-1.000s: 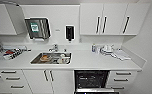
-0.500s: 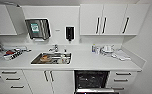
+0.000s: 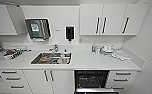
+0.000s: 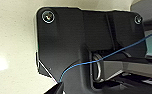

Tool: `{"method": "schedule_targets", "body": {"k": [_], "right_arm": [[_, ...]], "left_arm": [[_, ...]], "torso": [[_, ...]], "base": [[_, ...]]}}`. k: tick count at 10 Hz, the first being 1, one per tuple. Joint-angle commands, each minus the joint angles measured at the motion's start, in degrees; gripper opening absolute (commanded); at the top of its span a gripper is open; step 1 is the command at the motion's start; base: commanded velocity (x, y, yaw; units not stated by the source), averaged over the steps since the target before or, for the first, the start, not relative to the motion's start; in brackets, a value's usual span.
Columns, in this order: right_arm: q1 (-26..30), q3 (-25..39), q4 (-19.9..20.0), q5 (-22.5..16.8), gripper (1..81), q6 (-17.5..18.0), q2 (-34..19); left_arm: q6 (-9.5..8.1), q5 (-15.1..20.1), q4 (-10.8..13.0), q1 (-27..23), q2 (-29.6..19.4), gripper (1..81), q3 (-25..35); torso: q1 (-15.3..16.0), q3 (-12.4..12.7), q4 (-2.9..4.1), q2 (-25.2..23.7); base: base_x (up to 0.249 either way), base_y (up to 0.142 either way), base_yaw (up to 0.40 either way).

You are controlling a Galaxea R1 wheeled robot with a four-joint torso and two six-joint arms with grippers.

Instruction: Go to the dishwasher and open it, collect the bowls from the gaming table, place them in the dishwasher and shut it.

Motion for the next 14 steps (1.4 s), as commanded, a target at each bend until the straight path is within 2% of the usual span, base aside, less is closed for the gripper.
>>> {"method": "schedule_targets", "body": {"k": [1,3,4,7,9,10,12,14], "right_arm": [[2.7,0.1,-0.6,-2.8,81.1,-0.3,-0.6],[2.7,0.1,-0.6,-2.8,81.1,-0.3,-0.5],[2.7,0.1,-0.6,-2.8,81.1,-0.2,-0.4],[2.7,0.1,-0.7,-2.8,81.1,-0.2,-0.4],[2.7,-0.1,-0.7,-2.8,81.1,-0.2,-0.3],[2.6,-0.2,-0.6,-2.8,81.1,-0.2,-0.3],[2.6,-0.2,-0.5,-2.8,81.1,-0.2,-0.1],[2.6,-1.4,-0.6,-2.8,81.1,-0.2,1.2]], "left_arm": [[0.42,3.7,0.1,-2.2,-1.0,81.1,-0.2],[0.51,3.7,0.3,-2.2,-0.9,81.1,-0.3],[0.51,3.7,0.4,-2.2,-0.9,81.1,-0.3],[0.51,3.7,0.5,-2.2,-0.1,81.1,-0.8],[0.51,3.7,0.5,-2.2,1.2,81.1,-2.6],[0.51,3.7,0.4,-2.2,1.7,81.1,-3.3],[0.42,3.2,0.3,-2.2,3.6,81.1,-6.6],[0.50,3.0,0.4,-2.2,5.1,81.1,-8.7]], "torso": [[-3.6,0.0,0.00,5.6],[-4.2,0.0,-0.02,9.2],[-2.9,0.0,-0.02,5.6],[-3.3,3.7,-0.02,8.2],[-3.4,6.0,-0.02,8.3],[-3.4,4.2,-0.02,8.4],[-3.5,5.5,-0.02,8.3],[-3.5,5.5,-0.02,8.4]], "base": [[0.000,0.000,0.000],[0.000,0.000,0.000],[0.000,0.000,0.000],[0.000,0.000,0.000],[0.000,0.000,0.000],[0.000,0.000,0.000],[0.000,0.000,0.000],[0.000,0.000,0.000]]}}
